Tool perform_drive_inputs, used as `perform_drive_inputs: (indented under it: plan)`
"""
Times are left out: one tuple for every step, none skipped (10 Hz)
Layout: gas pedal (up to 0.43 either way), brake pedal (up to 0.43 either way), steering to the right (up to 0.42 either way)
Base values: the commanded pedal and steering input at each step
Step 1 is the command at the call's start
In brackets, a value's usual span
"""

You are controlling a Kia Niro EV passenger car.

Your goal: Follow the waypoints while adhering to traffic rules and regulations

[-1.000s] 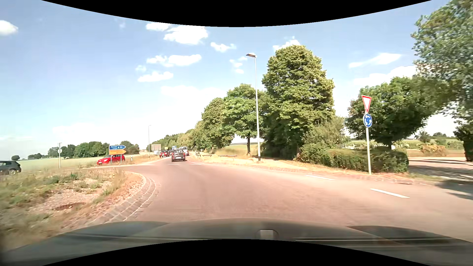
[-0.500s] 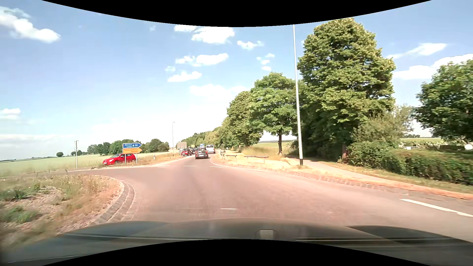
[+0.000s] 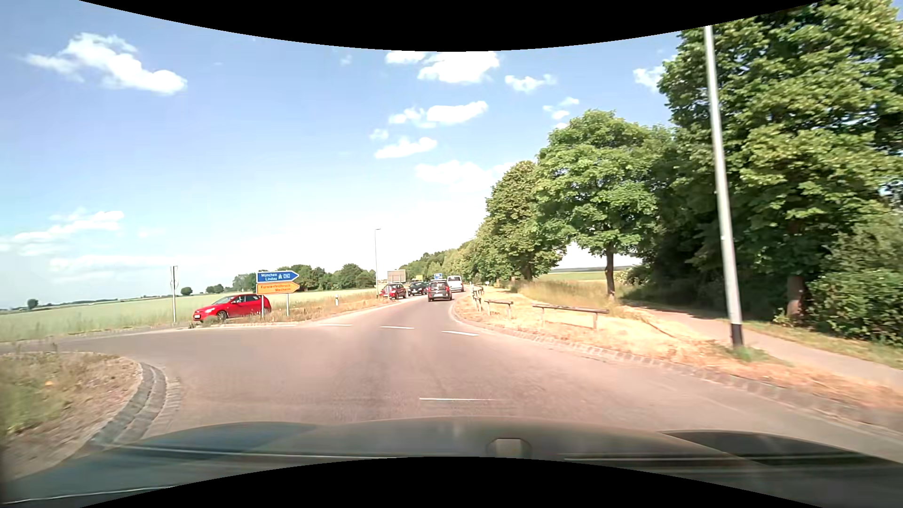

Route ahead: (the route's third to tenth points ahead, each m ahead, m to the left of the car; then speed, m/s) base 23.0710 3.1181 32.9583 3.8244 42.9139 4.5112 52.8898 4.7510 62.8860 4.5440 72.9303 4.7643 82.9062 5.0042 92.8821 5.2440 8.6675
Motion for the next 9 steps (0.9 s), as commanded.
perform_drive_inputs:
  plan:
    - [0.079, 0.006, -0.133]
    - [0.079, 0.006, -0.129]
    - [0.079, 0.006, -0.123]
    - [0.079, 0.006, -0.120]
    - [0.079, 0.006, -0.117]
    - [0.079, 0.006, -0.111]
    - [0.087, 0.006, -0.100]
    - [0.087, 0.006, -0.088]
    - [0.087, 0.006, -0.063]
